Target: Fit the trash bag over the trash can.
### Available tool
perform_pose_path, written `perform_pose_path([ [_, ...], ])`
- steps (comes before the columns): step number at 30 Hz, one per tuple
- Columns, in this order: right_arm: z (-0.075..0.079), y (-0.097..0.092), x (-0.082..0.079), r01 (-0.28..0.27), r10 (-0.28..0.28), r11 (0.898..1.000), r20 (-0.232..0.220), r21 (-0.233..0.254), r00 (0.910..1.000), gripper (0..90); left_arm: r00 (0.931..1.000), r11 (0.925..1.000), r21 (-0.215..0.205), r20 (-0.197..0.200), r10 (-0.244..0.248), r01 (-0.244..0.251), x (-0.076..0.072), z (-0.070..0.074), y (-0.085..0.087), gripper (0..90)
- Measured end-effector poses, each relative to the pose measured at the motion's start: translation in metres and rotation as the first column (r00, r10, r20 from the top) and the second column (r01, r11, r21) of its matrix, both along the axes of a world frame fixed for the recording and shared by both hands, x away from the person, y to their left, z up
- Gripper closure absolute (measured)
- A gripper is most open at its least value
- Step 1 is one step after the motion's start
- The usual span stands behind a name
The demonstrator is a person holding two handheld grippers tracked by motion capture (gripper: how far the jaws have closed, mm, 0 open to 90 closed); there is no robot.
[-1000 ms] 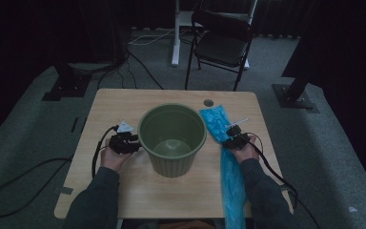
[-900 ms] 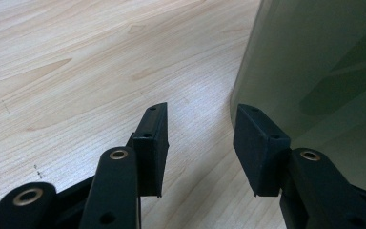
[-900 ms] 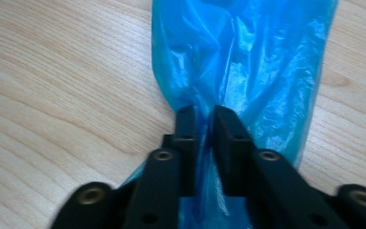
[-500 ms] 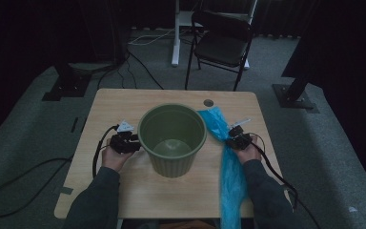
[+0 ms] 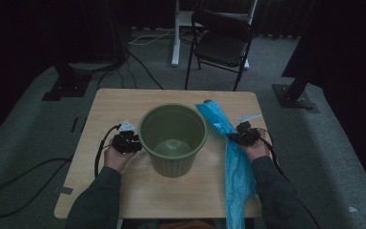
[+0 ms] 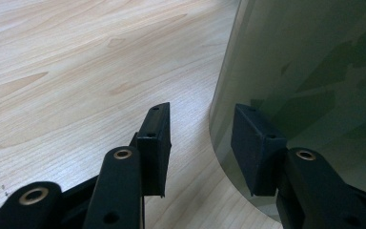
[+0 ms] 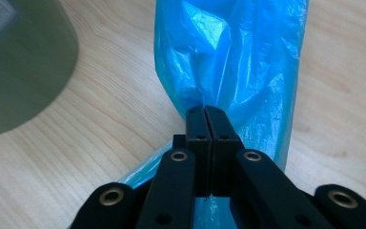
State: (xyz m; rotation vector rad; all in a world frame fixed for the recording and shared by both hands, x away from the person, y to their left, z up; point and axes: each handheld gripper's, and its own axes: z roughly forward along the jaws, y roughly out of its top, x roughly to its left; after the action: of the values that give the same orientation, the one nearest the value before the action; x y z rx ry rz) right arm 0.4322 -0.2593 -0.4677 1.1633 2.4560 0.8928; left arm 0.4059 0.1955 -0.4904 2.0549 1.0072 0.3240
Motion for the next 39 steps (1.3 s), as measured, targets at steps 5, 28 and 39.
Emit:
perform_pose_path([
  [5,0.017,-0.001,-0.002,-0.034,0.033,0.999,0.035,0.005,0.9988,89.5,1.0000,1.0000,0.001,0.002,-0.008,0.008,0.000,0.000,-0.002,58.2],
  [28,0.085,0.010,-0.014,-0.173,0.175,0.985,0.177,-0.025,0.9686,89.4,0.9999,1.0000,-0.002,0.010,-0.007,0.007,-0.001,0.002,-0.002,58.0],
  [39,0.103,0.022,-0.024,-0.250,0.248,0.968,0.217,-0.021,0.9441,89.4,0.9999,1.0000,-0.008,0.012,-0.005,0.005,-0.001,0.002,-0.001,58.2],
])
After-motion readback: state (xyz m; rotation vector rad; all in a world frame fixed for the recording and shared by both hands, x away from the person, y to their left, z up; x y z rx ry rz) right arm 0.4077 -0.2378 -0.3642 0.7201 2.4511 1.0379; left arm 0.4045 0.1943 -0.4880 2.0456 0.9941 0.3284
